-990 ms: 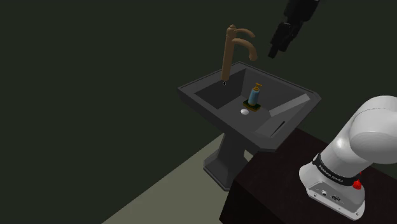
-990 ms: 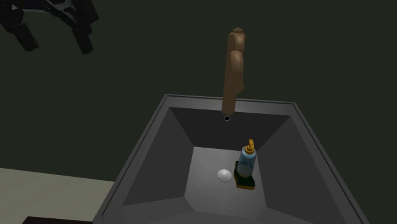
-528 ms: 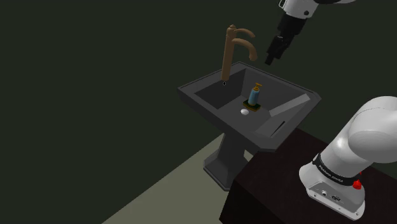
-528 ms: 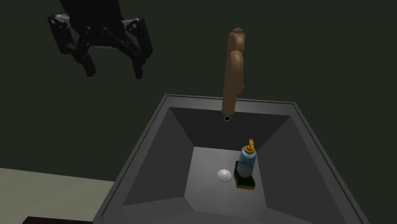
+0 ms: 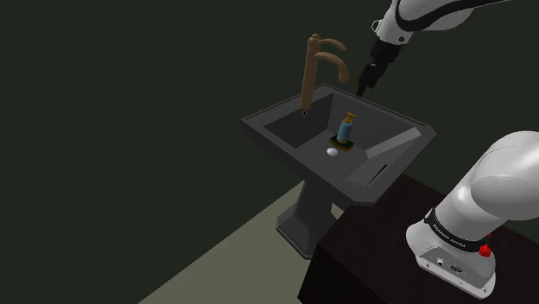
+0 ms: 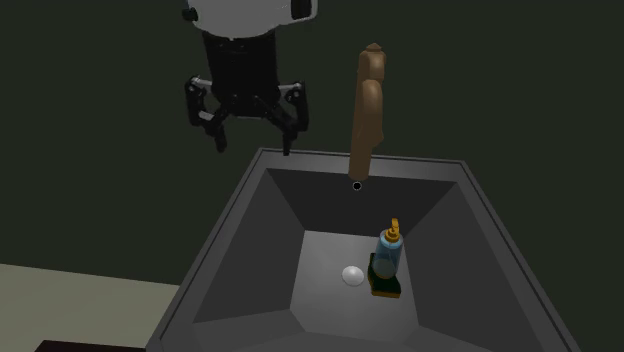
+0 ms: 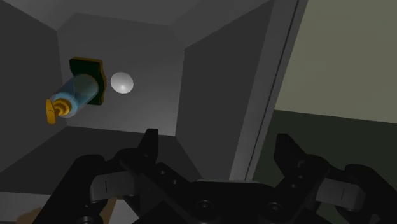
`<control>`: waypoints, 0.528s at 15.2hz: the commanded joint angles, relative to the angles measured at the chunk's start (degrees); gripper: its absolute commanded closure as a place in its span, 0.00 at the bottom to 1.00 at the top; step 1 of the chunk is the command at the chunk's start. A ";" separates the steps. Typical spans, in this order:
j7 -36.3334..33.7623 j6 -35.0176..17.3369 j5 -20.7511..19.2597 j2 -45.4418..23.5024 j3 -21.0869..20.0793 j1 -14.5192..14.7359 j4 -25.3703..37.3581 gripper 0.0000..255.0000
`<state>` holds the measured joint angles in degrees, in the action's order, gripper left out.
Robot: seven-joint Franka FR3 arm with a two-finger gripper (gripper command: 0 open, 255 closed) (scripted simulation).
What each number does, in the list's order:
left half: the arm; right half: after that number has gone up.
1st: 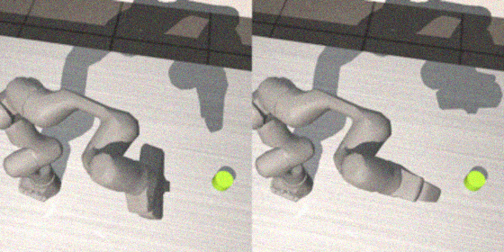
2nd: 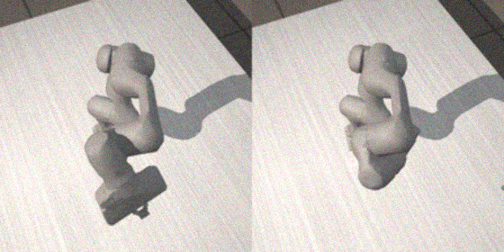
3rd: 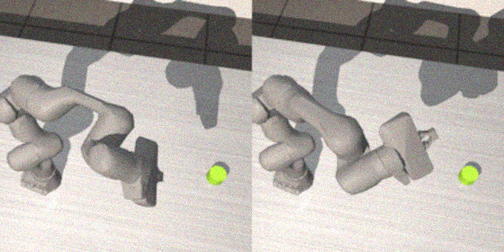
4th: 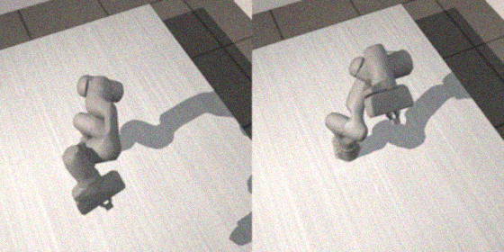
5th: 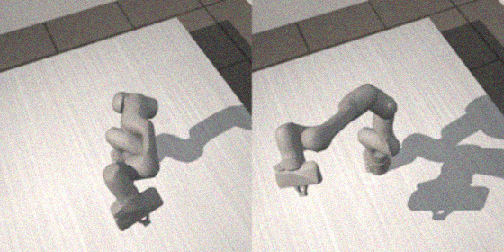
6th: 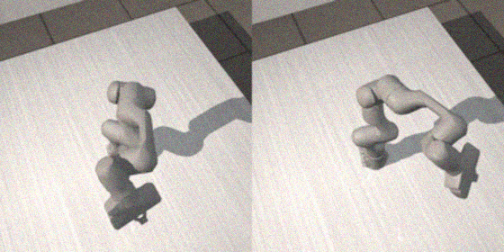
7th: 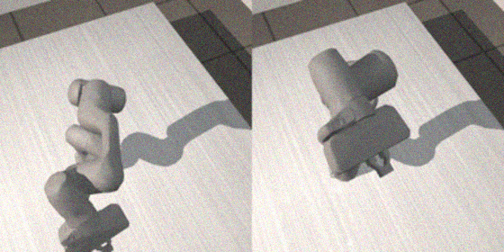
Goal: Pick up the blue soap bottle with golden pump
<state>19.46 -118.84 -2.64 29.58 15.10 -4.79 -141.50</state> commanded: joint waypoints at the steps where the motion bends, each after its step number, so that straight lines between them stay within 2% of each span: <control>1: 2.67 -3.20 0.11 -3.62 2.19 -0.14 0.33 0.00; 8: 13.10 -11.42 4.37 -17.68 9.36 0.31 5.06 0.00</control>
<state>30.83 -129.27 0.96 13.72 23.47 -4.47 -137.08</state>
